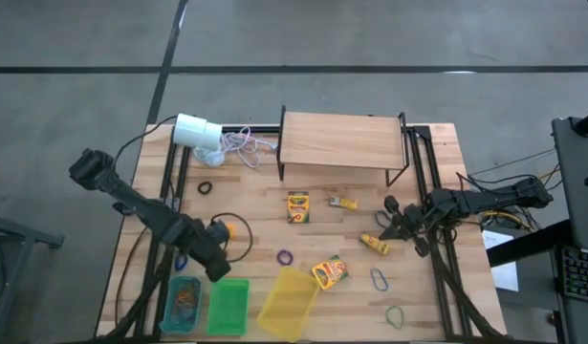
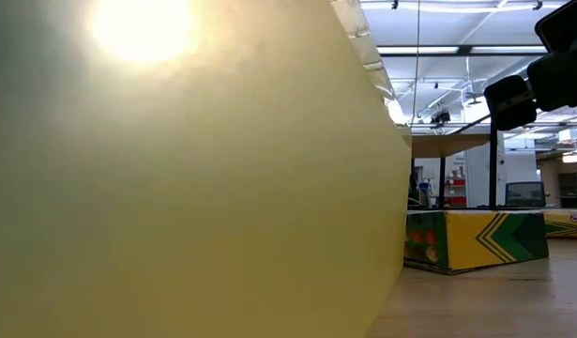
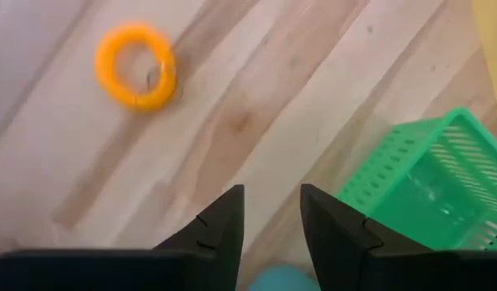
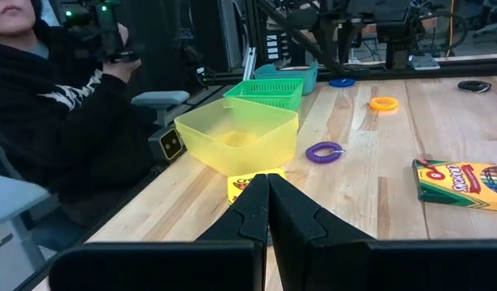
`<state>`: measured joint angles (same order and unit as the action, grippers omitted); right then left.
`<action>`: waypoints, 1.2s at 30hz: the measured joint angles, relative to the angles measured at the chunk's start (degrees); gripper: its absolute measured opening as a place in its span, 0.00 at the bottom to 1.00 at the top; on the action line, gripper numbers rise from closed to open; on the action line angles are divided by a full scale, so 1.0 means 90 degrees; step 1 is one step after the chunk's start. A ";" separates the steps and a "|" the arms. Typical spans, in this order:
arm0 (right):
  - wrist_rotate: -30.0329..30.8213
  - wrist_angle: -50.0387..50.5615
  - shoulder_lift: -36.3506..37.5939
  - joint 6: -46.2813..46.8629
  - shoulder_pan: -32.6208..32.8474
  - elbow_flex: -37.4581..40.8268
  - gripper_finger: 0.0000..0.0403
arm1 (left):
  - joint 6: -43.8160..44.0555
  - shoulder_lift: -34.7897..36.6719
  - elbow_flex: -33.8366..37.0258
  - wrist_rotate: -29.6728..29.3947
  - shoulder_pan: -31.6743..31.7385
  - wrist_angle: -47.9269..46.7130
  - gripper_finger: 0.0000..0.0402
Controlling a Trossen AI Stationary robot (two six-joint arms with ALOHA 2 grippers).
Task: Pick & Place Office Desk Supplies
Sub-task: Put the blue rubberband into the blue bin
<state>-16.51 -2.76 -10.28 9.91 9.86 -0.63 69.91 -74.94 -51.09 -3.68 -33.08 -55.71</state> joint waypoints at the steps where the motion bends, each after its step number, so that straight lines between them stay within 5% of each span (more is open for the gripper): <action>1: 0.0002 0.0001 0.0000 0.0000 -0.0001 0.0000 0.02 | -0.0235 0.0000 0.0001 -0.0003 0.0086 0.0045 0.32; 26: 0.0002 0.0001 0.0000 -0.0001 -0.0001 -0.0001 0.02 | -0.6516 0.0000 0.0004 -0.1979 0.0450 0.2637 0.32; 31: 0.0002 0.0002 0.0000 0.0000 -0.0002 0.0000 0.02 | -0.7159 0.0059 0.0284 -0.2477 0.0502 0.4324 0.32; 36: 0.0000 0.0001 0.0000 0.0000 -0.0002 -0.0001 0.02 | -0.8499 0.0412 0.0814 -0.1454 0.0999 0.5986 0.32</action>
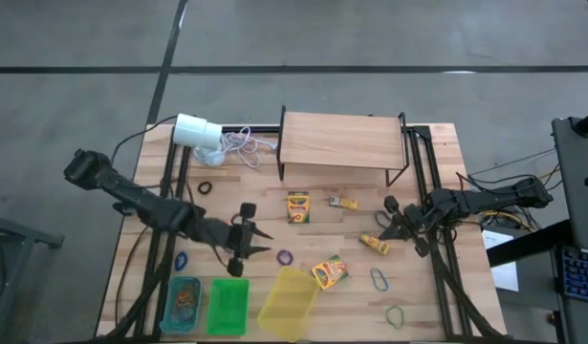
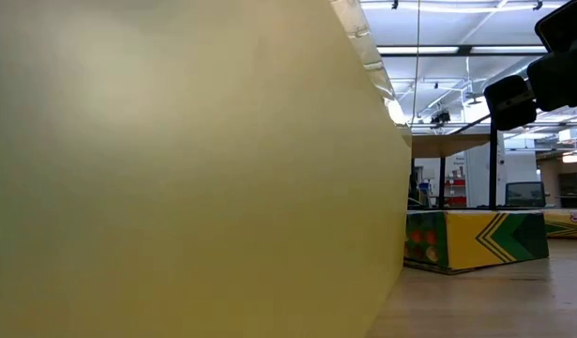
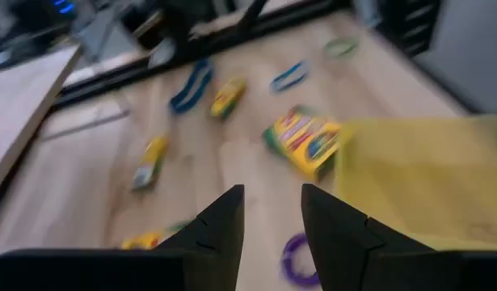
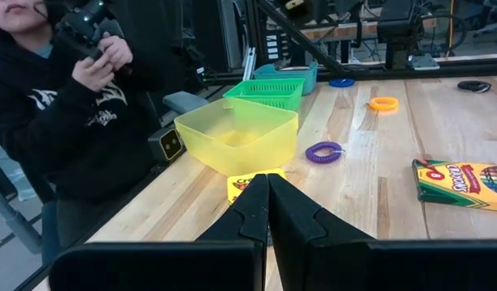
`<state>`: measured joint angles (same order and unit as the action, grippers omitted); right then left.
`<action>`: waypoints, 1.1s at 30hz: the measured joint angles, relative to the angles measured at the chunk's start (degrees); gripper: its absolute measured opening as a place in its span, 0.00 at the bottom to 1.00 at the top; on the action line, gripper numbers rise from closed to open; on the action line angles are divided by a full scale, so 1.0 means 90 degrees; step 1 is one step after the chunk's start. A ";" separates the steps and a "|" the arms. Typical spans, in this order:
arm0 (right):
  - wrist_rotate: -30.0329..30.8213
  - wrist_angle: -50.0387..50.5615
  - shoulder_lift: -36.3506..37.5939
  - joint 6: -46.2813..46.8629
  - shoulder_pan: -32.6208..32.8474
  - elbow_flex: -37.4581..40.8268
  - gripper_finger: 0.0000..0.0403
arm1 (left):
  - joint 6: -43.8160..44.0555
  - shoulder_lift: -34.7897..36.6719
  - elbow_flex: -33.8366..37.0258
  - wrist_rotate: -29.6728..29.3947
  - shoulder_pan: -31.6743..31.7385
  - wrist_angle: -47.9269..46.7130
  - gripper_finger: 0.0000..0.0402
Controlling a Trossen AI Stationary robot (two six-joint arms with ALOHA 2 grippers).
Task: Pick & Place Office Desk Supplies
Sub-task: Put the blue rubberband into the blue bin
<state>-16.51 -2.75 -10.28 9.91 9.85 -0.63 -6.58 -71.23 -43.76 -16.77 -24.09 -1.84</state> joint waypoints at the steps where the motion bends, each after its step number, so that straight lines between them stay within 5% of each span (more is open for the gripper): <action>1: 0.0000 0.0001 0.0001 -0.0001 0.0001 0.0000 0.02 | -0.0095 0.0080 0.0006 0.0363 0.0168 0.0022 0.32; 4: 0.0002 0.0001 0.0002 -0.0002 0.0000 0.0001 0.02 | -0.0247 0.0396 -0.0023 0.1125 0.0685 -0.0220 0.32; 15: 0.0000 -0.0001 0.0000 0.0000 0.0000 0.0001 0.02 | -0.0924 0.2163 0.0400 0.1835 0.1097 -0.0609 0.32; 33: 0.0000 0.0001 0.0000 -0.0002 0.0002 -0.0001 0.02 | -0.0771 0.6113 0.3072 0.2680 0.1087 0.0346 0.32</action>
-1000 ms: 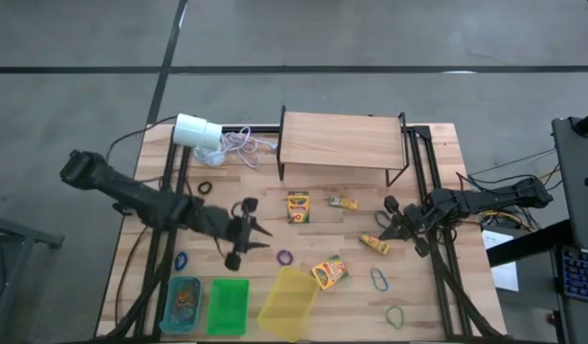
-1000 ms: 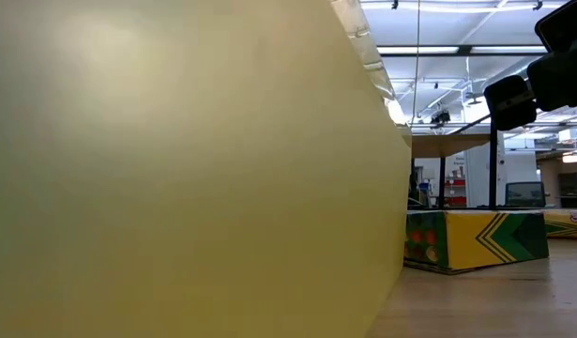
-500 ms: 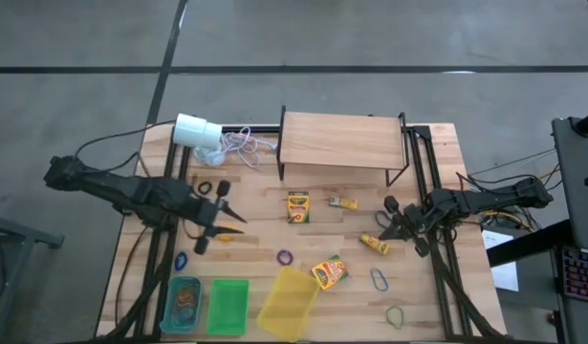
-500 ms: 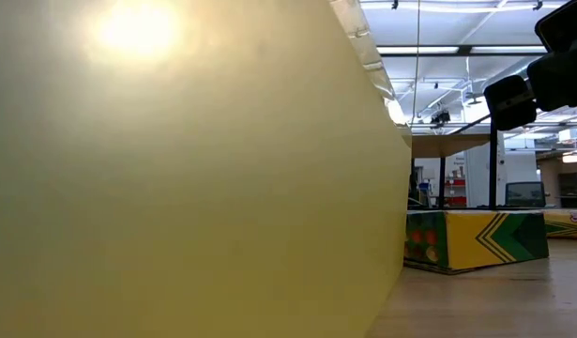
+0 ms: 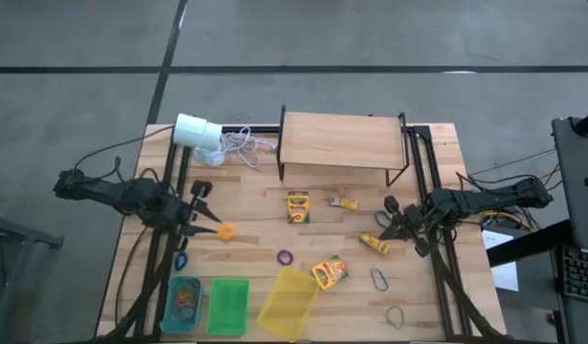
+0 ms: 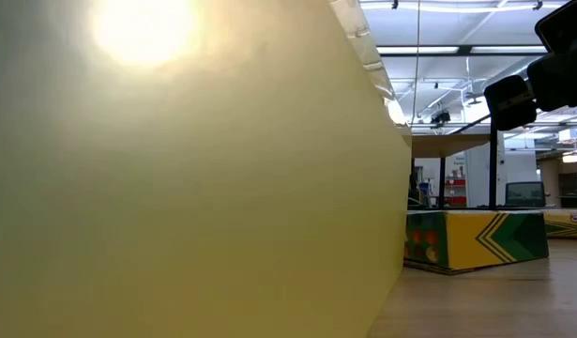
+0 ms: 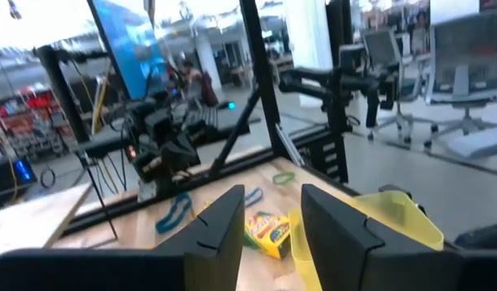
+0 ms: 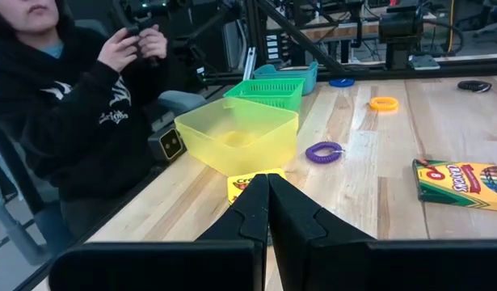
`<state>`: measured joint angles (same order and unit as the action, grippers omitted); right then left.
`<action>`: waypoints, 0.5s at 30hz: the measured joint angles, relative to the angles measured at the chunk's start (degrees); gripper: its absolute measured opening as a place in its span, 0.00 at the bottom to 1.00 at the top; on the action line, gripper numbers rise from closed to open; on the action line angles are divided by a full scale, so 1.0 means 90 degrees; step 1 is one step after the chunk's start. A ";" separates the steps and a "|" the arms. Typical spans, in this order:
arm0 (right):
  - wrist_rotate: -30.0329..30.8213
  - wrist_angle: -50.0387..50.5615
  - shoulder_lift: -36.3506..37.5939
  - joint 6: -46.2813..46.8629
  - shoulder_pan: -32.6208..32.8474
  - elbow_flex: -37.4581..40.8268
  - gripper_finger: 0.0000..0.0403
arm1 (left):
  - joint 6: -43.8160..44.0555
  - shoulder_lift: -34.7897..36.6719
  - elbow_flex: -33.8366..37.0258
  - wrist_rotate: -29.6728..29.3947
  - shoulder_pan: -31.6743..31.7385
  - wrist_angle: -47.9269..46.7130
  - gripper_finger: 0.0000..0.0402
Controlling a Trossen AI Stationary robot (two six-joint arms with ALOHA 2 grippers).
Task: Pick & Place Office Desk Supplies
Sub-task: Put the blue rubberband into the blue bin
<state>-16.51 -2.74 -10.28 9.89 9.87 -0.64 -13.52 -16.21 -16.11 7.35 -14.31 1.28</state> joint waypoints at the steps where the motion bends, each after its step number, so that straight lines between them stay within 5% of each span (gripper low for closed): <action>1: 0.0002 0.0000 0.0000 0.0002 -0.0002 0.0000 0.02 | 0.0000 0.0156 0.0080 0.0000 0.0000 -0.0002 0.32; 15: 0.0002 0.0000 0.0000 0.0002 -0.0001 0.0001 0.02 | 0.0479 0.1536 0.0678 0.0041 0.0000 -0.0653 0.32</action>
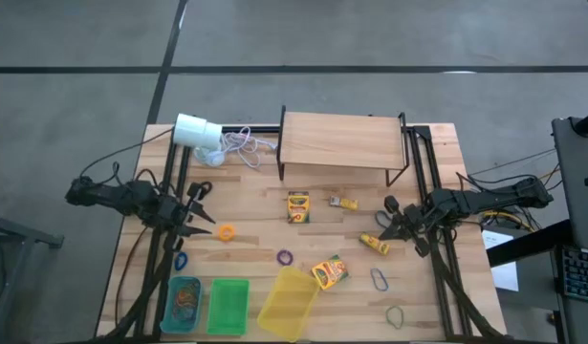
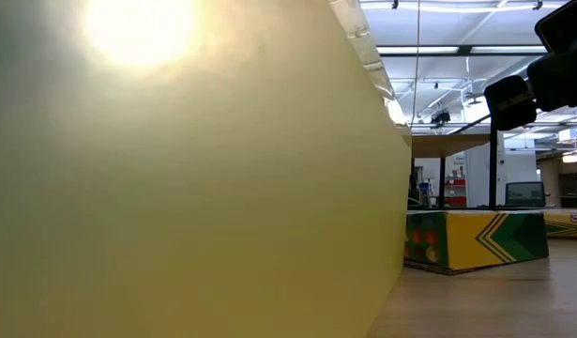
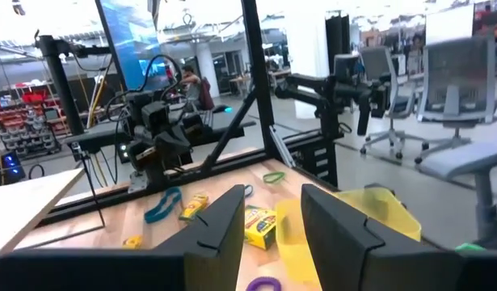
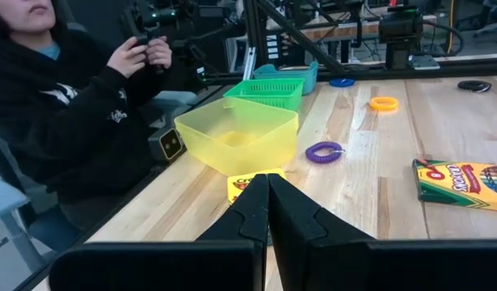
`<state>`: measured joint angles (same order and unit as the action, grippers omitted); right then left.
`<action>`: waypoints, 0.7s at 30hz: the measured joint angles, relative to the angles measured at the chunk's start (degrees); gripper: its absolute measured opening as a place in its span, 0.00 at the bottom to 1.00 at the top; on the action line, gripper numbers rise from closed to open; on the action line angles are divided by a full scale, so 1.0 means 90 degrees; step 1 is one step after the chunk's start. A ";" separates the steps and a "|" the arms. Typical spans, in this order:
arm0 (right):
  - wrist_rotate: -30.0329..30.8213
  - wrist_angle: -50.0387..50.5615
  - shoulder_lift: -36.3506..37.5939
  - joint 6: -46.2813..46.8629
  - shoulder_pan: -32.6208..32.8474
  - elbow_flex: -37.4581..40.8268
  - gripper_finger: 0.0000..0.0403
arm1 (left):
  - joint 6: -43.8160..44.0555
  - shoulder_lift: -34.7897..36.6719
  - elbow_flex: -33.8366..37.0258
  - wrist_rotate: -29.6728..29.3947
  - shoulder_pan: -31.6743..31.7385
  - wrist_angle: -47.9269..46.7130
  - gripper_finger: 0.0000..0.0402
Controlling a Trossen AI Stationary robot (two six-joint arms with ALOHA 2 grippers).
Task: Pick & Place Office Desk Supplies
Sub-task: Put the blue rubberband into the blue bin
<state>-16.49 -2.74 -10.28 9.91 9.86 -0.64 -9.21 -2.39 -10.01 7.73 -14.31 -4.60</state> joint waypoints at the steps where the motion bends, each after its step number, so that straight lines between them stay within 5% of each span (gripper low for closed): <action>1: -0.0002 0.0000 0.0000 -0.0001 0.0000 -0.0001 0.02 | 0.0070 0.0068 0.0011 -0.0002 0.0000 -0.0026 0.32; 21: -0.0002 0.0000 0.0002 0.0000 0.0001 0.0001 0.02 | 0.0242 0.0267 0.0011 0.0053 0.0000 -0.0580 0.32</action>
<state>-16.51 -2.74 -10.26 9.91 9.87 -0.62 -7.03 0.01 -9.91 8.21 -14.31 -9.82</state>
